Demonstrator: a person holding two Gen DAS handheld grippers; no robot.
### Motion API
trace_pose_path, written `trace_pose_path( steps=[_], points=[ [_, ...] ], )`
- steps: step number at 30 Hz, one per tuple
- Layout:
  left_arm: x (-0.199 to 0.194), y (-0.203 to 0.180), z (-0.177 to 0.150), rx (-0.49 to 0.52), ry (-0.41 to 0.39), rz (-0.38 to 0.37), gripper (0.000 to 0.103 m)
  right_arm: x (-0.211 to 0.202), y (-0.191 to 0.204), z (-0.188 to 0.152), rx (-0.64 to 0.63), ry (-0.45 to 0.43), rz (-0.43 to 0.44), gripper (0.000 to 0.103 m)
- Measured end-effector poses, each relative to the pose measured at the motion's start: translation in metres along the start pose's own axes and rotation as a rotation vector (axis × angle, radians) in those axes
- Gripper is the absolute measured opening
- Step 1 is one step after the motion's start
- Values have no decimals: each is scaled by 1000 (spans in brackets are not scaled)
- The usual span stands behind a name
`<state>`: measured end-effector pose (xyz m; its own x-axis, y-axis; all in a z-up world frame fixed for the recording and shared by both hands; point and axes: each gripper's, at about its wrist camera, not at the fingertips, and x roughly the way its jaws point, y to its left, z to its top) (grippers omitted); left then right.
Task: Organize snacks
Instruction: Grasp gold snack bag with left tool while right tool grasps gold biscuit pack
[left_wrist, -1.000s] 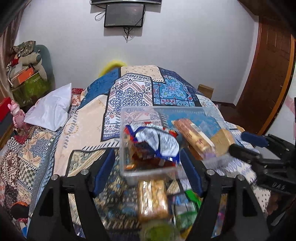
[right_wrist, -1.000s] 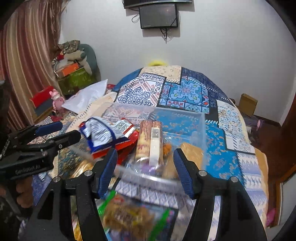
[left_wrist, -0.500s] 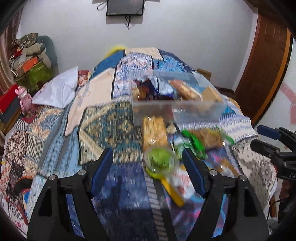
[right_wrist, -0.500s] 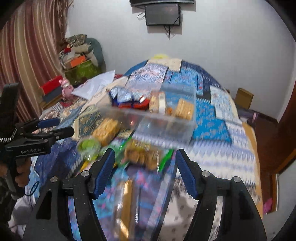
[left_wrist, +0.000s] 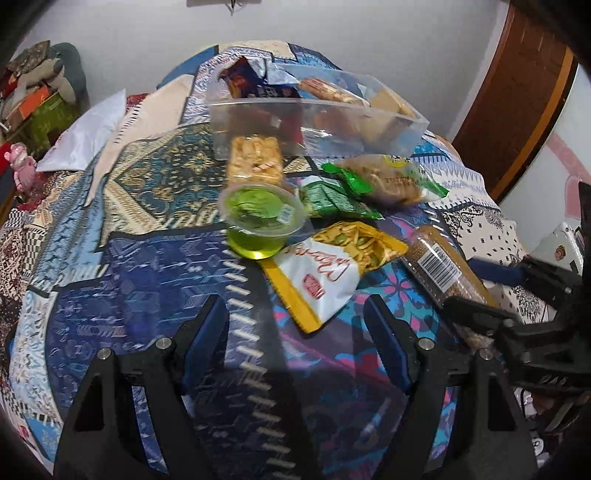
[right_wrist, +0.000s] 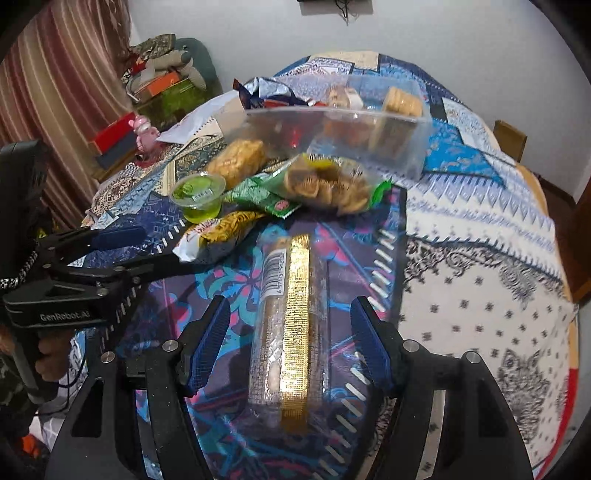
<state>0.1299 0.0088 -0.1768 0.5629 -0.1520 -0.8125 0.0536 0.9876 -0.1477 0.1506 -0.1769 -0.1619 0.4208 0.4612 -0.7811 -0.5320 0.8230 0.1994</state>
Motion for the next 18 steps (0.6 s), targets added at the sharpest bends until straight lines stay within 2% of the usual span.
trace_pose_path(
  steps=[2, 5, 9, 15, 18],
  points=[
    [3, -6, 4, 4, -3, -20, 77, 7, 1, -2, -15, 24, 6, 41],
    [2, -17, 10, 32, -23, -35, 77, 10, 0, -6, -16, 28, 17, 36],
    [10, -29, 20, 73, -35, -32, 77, 6, -8, -6, 22, 19, 37, 36],
    [36, -35, 29, 99, -1, -30, 77, -2, -19, -9, 70, -1, 28, 36],
    [45, -38, 27, 118, 2, 20, 77, -7, -26, -9, 84, -10, 12, 34]
  ],
)
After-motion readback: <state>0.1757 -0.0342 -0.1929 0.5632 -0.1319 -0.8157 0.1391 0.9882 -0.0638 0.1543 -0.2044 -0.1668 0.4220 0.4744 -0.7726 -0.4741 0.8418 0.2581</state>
